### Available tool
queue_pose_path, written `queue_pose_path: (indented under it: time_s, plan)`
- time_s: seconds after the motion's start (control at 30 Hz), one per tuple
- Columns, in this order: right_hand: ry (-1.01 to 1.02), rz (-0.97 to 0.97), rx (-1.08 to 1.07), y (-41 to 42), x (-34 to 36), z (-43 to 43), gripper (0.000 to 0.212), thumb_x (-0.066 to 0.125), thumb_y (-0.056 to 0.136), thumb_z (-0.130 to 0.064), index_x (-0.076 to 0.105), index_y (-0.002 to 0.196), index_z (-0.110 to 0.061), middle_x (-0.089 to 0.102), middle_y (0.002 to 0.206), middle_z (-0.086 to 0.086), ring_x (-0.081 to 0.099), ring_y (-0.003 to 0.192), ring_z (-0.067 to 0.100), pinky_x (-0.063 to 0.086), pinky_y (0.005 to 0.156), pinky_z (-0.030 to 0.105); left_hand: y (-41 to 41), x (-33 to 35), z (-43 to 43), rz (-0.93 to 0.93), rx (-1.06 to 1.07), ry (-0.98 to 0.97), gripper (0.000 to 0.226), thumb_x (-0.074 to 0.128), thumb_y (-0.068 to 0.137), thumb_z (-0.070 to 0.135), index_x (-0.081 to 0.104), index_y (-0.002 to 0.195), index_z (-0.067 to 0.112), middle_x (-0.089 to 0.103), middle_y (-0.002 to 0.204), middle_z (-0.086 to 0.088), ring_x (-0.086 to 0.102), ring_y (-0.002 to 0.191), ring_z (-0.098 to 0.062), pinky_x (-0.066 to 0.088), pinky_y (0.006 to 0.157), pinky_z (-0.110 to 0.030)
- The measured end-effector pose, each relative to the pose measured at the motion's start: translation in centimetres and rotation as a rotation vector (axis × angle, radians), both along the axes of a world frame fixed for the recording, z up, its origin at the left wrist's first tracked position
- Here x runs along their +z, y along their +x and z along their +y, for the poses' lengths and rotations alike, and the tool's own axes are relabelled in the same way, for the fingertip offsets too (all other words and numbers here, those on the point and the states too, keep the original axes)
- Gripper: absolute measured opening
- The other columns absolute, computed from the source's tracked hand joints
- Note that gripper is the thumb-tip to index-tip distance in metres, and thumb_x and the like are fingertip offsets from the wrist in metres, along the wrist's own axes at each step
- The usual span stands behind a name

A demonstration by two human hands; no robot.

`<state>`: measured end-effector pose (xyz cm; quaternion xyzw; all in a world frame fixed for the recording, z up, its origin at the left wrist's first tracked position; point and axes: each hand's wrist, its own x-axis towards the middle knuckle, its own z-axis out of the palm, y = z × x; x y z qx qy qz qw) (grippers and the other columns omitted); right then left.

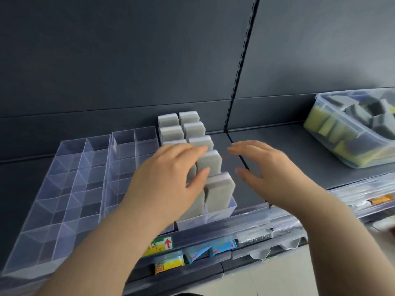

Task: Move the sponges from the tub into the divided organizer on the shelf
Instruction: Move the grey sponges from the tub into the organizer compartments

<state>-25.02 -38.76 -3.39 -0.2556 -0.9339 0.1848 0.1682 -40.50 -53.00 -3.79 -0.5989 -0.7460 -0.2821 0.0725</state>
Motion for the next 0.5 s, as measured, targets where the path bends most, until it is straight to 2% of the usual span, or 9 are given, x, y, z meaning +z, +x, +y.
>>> queue_pose_path:
  time_s: [0.07,0.2,0.3,0.4,0.5]
  plan:
    - [0.030,0.059,-0.036,1.7,1.4,0.6,0.040,0.060,0.087,-0.018,0.055,0.126,-0.026,0.051,0.129,-0.010,0.042,0.116,0.001,0.016,0.089,-0.008,1.0,1.3,0.8,0.048,0.008,0.065,0.040,0.048,0.087,0.039,0.058,0.122,0.023,0.063,0.114,0.005,0.055,0.108,-0.017,0.049,0.080,-0.033]
    - [0.063,0.193,-0.118,6.8,3.1,1.8,0.040,0.058,0.087,-0.026,0.054,0.127,-0.025,0.049,0.129,-0.013,0.042,0.118,-0.003,0.028,0.098,0.008,5.0,3.0,3.6,0.100,-0.047,0.170,0.041,0.045,0.085,0.036,0.061,0.119,0.018,0.065,0.107,0.003,0.057,0.101,-0.020,0.049,0.078,-0.032]
    - [0.069,0.232,-0.184,12.3,3.4,2.8,0.044,0.057,0.088,-0.029,0.049,0.131,-0.027,0.044,0.130,-0.019,0.034,0.117,-0.013,0.024,0.097,0.002,9.6,3.2,6.2,0.125,-0.117,0.199,0.041,0.046,0.086,0.034,0.062,0.120,0.016,0.065,0.107,0.003,0.057,0.099,-0.018,0.044,0.080,-0.028]
    - [0.065,0.251,-0.283,18.7,2.9,3.9,0.046,0.056,0.088,-0.030,0.046,0.133,-0.028,0.042,0.130,-0.020,0.032,0.115,-0.015,0.020,0.090,-0.007,15.3,2.8,8.9,0.111,-0.225,0.174,0.043,0.044,0.087,0.035,0.060,0.122,0.016,0.065,0.107,0.004,0.058,0.100,-0.018,0.050,0.078,-0.031]
    - [0.027,0.251,-0.392,25.4,1.3,4.9,0.047,0.052,0.088,-0.038,0.042,0.135,-0.034,0.039,0.128,-0.025,0.031,0.111,-0.017,0.024,0.087,-0.004,21.4,1.6,11.7,0.099,-0.333,0.136,0.044,0.043,0.086,0.035,0.060,0.122,0.015,0.066,0.105,0.004,0.060,0.097,-0.018,0.051,0.075,-0.029]
